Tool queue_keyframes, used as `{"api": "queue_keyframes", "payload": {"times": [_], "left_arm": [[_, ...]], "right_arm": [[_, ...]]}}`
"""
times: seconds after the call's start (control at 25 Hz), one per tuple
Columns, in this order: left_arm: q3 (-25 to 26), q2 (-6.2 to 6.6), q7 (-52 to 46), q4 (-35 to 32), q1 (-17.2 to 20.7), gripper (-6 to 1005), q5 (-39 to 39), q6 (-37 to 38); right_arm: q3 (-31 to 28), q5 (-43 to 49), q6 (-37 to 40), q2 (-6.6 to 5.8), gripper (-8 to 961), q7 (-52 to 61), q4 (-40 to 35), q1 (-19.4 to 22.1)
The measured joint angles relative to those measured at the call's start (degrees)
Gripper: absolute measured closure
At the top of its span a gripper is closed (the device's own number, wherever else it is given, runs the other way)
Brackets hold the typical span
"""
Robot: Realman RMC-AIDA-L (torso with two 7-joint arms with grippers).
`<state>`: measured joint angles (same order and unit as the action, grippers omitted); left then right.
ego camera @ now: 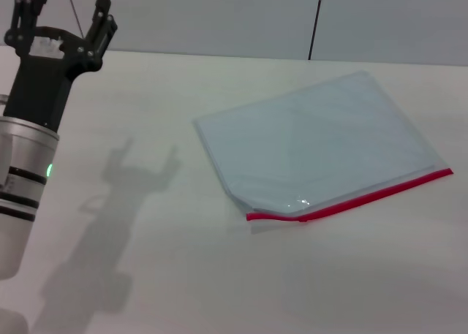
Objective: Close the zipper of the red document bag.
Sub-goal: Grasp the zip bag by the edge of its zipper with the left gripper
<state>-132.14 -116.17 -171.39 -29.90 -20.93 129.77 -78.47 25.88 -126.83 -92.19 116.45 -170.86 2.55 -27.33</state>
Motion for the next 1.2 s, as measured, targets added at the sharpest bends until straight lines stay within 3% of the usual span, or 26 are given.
{"api": "queue_keyframes", "payload": {"times": [0.16,0.28,0.52,0.64,0.76,0.84,0.96,1.16,1.2], "left_arm": [[-0.5,0.38,-0.1,-2.6,-0.1,167,-0.4,5.1],[-1.4,2.59,0.0,-9.7,-0.1,167,0.3,16.6],[-5.0,12.26,0.1,-27.2,-1.9,167,2.7,43.6],[-4.6,15.71,0.6,-36.0,-2.4,167,7.3,57.6],[-3.5,17.42,2.3,-44.2,-2.5,168,12.5,71.3],[-2.3,17.54,4.8,-49.1,-2.7,168,15.1,81.1],[0.0,15.96,11.0,-56.1,-2.7,168,18.1,96.1],[3.8,10.63,21.9,-62.7,-2.5,168,20.6,116.2],[4.9,8.34,24.7,-63.2,-2.8,168,21.3,121.8]], "right_arm": [[0.0,0.0,0.0,-0.02,67,0.0,0.0,0.1],[0.0,0.0,0.0,-0.07,67,0.0,0.0,0.3],[0.0,0.0,-0.1,-0.09,68,0.0,0.0,0.3],[0.0,-0.1,-0.1,-0.09,68,0.0,0.0,0.4],[0.0,-0.2,-0.1,-0.09,68,0.0,0.0,0.4],[0.0,-0.2,-0.1,-0.09,68,0.0,0.0,0.5],[0.0,-0.3,-0.1,-0.09,68,0.0,0.0,0.5],[0.0,-0.3,-0.1,-0.09,68,0.0,0.0,0.4],[0.0,-0.3,-0.1,-0.09,68,0.0,0.0,0.3]]}}
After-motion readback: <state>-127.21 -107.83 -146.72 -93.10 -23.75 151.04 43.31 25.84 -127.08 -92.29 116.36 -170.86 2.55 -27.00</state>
